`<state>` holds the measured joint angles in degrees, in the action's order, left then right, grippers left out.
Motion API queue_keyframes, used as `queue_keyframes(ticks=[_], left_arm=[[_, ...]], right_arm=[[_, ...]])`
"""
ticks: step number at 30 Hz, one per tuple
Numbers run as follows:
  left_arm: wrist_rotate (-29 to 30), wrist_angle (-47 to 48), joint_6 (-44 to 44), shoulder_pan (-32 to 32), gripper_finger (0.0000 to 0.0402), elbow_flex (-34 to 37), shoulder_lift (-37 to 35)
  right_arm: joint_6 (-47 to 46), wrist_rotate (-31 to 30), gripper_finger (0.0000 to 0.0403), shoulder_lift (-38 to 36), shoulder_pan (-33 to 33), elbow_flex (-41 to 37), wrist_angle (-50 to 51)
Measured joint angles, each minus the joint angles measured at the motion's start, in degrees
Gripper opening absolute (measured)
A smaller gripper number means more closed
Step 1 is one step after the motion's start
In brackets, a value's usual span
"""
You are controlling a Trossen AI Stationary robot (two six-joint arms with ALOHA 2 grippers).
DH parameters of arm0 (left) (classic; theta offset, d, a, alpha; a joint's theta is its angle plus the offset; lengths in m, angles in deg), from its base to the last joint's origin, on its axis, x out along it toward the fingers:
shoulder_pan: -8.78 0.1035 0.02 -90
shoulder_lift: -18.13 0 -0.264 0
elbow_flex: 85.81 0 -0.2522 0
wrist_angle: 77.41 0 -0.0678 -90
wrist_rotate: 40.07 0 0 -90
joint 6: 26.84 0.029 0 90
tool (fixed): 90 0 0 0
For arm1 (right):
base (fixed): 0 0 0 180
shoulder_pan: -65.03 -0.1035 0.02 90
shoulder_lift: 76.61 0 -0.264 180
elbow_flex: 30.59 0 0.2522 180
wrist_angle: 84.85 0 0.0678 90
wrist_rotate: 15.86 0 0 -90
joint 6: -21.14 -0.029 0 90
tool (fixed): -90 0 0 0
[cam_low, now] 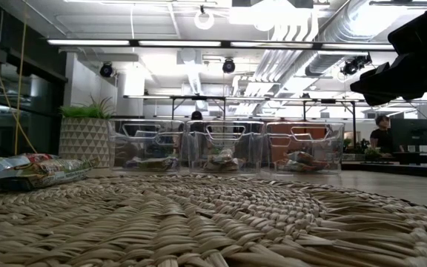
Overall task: Pick and place Granola Bars by type
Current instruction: Put the blue granola bar into the left transparent bin
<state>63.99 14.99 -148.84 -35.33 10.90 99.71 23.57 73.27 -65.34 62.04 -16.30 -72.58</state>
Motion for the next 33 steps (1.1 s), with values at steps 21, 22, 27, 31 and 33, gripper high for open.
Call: queue_keyframes(ticks=[21,22,27,31,33], left_arm=[[-7.2,-31.7,15.5,7.0,0.023,27.6,-8.9],[-7.2,-32.1,15.9,7.0,0.023,28.4,-9.5],[-7.6,-36.5,16.8,7.0,0.023,33.6,-12.1],[-7.6,-42.5,17.5,7.0,0.023,37.4,-14.1],[-7.1,-45.1,18.1,7.0,0.023,38.7,-14.9]], right_arm=[[0.0,0.0,0.0,0.0,0.0,0.0,0.0],[0.0,0.0,0.0,0.0,0.0,0.0,0.0],[0.0,0.0,0.0,0.0,0.0,0.0,0.0],[0.0,0.0,0.0,0.0,0.0,0.0,0.0],[0.0,0.0,0.0,0.0,0.0,0.0,0.0]])
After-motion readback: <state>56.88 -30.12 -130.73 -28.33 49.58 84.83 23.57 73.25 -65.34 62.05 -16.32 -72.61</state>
